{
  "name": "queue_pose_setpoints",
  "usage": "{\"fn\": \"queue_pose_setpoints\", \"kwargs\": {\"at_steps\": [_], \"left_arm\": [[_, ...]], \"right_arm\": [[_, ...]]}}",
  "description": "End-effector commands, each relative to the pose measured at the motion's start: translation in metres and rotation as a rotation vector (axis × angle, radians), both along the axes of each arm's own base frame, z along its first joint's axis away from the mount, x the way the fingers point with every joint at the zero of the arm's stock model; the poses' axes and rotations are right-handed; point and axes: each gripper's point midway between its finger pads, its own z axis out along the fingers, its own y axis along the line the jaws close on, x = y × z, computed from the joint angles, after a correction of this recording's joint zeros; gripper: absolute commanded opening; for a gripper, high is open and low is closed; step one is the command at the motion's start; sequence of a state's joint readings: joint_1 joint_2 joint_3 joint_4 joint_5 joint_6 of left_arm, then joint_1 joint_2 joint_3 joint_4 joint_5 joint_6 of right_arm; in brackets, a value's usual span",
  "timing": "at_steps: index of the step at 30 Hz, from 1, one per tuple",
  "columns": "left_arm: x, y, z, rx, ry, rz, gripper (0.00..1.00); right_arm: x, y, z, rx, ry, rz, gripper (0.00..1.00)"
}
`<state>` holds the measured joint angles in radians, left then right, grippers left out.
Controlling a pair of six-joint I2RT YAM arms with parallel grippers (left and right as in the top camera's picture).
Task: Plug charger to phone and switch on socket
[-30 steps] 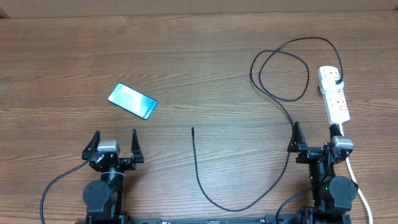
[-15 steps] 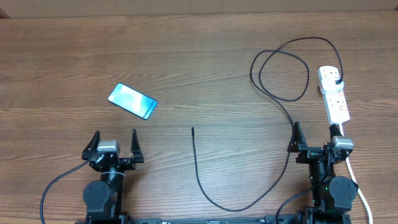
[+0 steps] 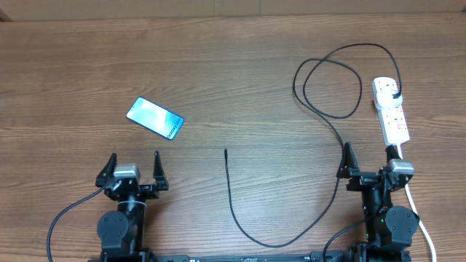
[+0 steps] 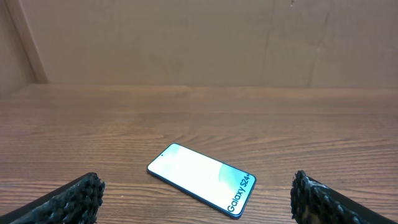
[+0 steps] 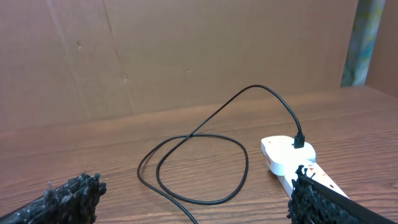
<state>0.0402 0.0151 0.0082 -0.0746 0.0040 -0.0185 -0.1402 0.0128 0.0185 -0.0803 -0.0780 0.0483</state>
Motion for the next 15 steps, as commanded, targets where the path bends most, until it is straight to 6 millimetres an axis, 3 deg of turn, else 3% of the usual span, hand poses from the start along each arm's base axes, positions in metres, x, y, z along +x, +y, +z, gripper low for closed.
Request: {"fn": "queue_pose_setpoints", "kwargs": {"at_steps": [1, 8, 15], "left_arm": [[0.0, 0.002, 0.004, 0.001, -0.019, 0.009, 1.0], [-0.001, 0.002, 0.015, -0.039, -0.052, 0.011, 0.99], [-0.008, 0.002, 0.049, -0.037, -0.1, 0.015, 1.0]], "right_arm": [[0.0, 0.001, -0.002, 0.001, -0.002, 0.003, 1.0], [0.0, 0.001, -0.002, 0.001, -0.002, 0.003, 1.0], [0.0, 0.001, -0.002, 0.001, -0.002, 0.003, 1.0]]}}
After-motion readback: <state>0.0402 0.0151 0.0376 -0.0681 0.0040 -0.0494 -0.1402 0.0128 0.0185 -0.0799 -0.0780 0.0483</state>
